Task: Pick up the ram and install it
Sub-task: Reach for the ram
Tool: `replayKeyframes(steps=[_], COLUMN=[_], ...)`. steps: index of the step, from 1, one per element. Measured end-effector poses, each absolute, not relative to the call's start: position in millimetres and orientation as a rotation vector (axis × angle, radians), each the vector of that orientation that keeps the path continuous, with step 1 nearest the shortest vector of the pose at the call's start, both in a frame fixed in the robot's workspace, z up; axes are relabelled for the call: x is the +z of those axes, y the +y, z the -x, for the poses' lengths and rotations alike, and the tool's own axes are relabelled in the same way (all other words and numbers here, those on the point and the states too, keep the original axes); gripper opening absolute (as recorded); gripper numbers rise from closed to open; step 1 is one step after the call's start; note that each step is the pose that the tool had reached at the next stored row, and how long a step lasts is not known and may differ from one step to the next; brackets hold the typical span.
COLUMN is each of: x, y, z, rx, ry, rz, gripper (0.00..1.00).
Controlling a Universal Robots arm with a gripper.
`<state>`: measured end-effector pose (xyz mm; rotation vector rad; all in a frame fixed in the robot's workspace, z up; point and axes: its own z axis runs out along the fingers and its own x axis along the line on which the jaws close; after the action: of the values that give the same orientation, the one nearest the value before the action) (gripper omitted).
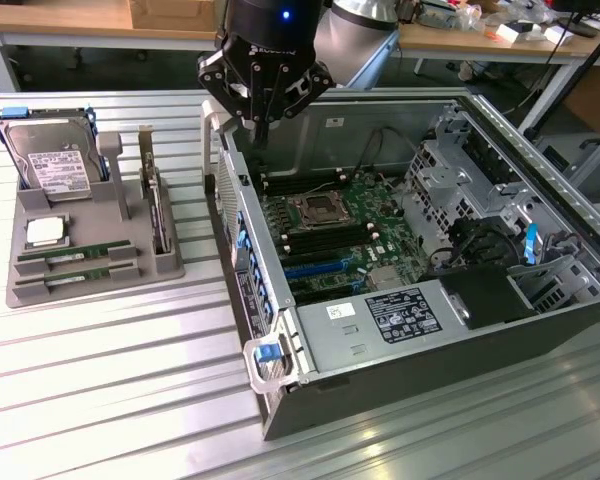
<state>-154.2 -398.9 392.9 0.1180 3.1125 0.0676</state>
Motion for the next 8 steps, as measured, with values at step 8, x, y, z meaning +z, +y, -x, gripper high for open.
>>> replayKeyframes(steps=[8], x=[392.8], y=[-398.9], z=[156.4], rx=[0.068], ry=[3.112], rz=[-0.118], gripper=[0.11])
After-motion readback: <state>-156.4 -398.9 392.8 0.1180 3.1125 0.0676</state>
